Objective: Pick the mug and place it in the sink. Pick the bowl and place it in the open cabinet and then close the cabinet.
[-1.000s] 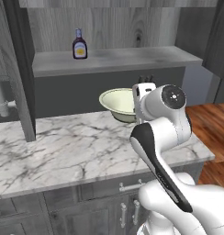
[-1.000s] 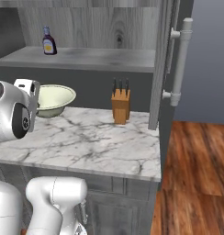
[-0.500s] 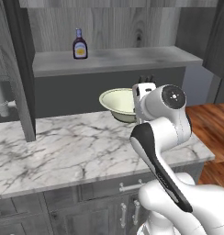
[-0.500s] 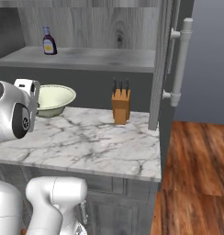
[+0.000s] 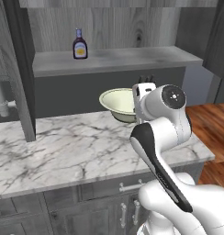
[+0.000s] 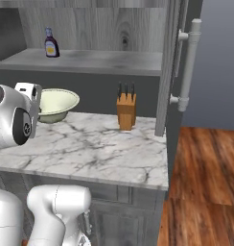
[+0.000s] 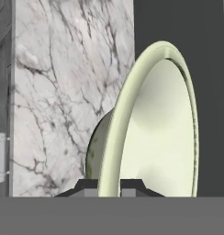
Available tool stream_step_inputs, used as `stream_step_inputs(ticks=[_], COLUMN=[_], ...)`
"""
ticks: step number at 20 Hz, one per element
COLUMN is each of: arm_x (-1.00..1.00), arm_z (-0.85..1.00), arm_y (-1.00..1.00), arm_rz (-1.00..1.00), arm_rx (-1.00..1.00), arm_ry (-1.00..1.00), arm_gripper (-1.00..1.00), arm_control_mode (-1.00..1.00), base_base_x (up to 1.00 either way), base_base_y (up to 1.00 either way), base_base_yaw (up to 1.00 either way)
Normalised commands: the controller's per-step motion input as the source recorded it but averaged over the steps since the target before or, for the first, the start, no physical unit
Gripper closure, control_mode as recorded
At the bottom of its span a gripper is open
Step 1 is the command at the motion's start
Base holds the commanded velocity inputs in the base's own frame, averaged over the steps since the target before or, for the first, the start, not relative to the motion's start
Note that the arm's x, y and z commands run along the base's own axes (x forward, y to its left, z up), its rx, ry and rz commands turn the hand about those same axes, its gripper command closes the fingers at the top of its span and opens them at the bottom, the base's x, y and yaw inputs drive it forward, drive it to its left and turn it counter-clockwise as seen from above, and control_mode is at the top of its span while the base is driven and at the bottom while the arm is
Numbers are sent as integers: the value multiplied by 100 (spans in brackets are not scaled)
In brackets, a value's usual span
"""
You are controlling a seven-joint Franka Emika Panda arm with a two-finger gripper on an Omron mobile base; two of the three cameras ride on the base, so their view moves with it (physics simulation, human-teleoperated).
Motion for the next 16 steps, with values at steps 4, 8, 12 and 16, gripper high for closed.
stream_step_inputs(ticks=[4,8,12,16], arm_x=[0,0,0,-15], arm_z=[0,0,0,42], arm_y=[0,0,0,-3], arm_rz=[0,0,0,0], arm_rx=[0,0,0,0], arm_ry=[0,0,0,-12], arm_gripper=[100,100,100,100], arm_control_mode=[100,100,100,-100], base_base_x=[-13,-16,-24,-14], base_base_y=[-1,-9,-8,-4], base_base_yaw=[0,0,0,0])
